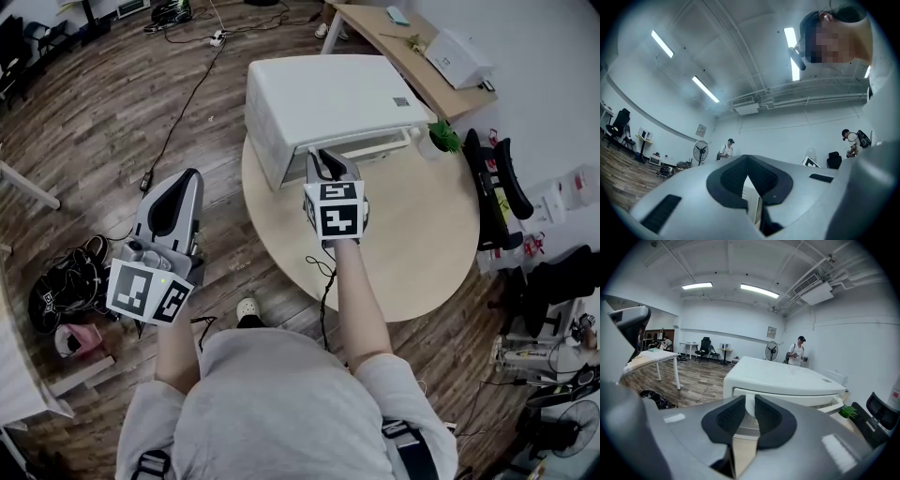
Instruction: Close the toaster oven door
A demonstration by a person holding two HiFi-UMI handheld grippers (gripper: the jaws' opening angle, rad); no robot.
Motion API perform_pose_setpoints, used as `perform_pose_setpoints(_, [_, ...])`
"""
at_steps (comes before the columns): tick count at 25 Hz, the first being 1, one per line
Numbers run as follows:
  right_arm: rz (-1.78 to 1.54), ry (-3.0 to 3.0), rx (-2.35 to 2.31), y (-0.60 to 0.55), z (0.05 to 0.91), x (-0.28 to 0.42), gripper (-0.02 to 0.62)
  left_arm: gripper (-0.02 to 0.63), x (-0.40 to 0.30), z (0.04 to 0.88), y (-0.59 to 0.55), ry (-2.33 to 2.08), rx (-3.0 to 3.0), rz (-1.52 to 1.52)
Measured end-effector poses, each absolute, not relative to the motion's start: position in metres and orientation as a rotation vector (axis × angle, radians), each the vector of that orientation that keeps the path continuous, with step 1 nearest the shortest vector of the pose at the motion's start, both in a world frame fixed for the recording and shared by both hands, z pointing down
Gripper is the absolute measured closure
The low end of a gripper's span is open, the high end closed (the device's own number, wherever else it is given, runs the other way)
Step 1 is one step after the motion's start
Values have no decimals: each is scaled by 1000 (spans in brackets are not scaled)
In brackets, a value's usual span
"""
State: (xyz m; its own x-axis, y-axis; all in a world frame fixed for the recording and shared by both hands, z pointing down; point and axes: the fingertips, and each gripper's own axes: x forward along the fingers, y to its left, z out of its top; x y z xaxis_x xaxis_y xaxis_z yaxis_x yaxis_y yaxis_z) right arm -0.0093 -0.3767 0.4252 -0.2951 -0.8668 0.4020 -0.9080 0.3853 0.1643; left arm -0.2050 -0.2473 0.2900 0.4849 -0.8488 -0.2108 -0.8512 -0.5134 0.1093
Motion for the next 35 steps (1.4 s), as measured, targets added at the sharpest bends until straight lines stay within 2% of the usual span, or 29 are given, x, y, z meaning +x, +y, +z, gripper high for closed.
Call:
perform_pose_setpoints(14, [147, -2385, 1601, -370, 418, -5, 523, 600, -207, 291, -247, 1528, -2713, 375])
perform_pose_setpoints(17, [133, -2429, 1653, -360, 407, 3, 584, 600, -203, 290, -247, 1515, -2723, 377])
perform_pose_setpoints(35, [86, -2491, 1791, -284, 365, 54, 584, 600, -148, 277, -236, 1387, -2783, 380])
